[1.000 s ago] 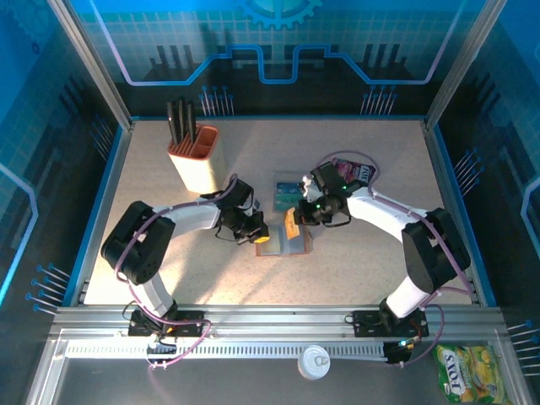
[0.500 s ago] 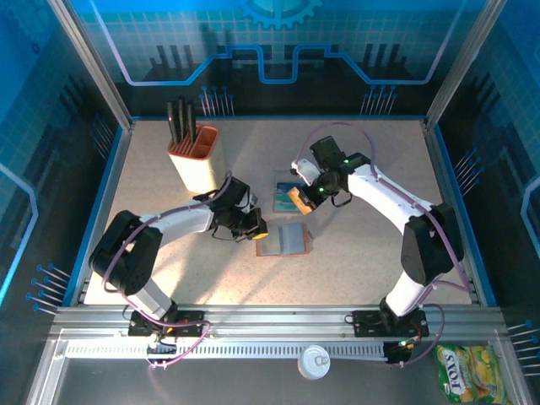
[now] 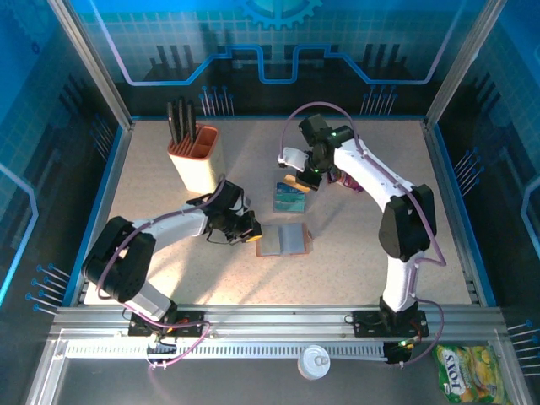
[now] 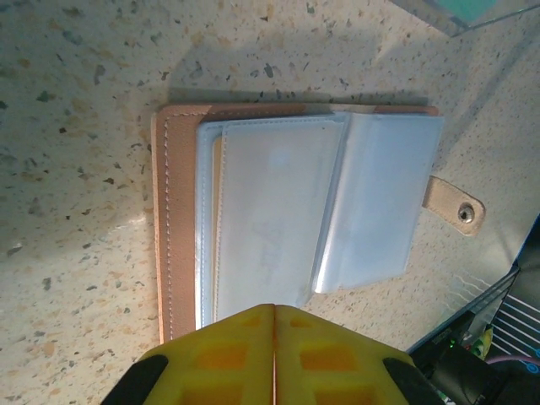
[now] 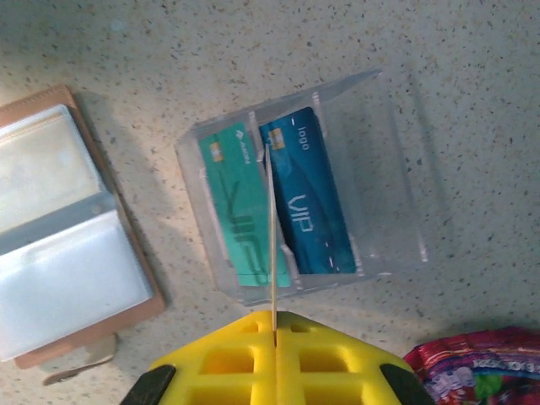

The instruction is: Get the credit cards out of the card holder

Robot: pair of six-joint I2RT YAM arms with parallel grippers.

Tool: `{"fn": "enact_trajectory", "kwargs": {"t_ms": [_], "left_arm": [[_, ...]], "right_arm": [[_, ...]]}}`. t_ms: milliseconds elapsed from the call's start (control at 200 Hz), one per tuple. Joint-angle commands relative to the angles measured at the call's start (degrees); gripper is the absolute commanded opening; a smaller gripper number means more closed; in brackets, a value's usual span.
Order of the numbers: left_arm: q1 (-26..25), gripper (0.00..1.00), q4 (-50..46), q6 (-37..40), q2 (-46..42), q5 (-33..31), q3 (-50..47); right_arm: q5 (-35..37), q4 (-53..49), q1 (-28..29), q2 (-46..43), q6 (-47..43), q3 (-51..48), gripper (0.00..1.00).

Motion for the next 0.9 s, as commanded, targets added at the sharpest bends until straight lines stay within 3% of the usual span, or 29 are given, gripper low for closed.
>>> {"fn": "enact_trajectory", "kwargs": {"t_ms": [0, 350, 890], "left_arm": [[0.4, 0.08, -1.7, 0.3, -2.1, -1.0, -1.2], [1.0, 0.09, -3.0, 0.6, -2.7, -1.4, -1.1], [1.5, 0.08, -4.3, 1.0, -3.1, -1.7, -0.8]], "right_arm": [[1.6, -5.3, -1.2, 4.0, -4.6, 6.2, 0.00], [0.9, -7.9, -1.7, 13.5, -6.7, 17.7, 0.00], [1.3, -5.2, -1.9, 16.1, -6.8, 18.2, 0.01]]}}
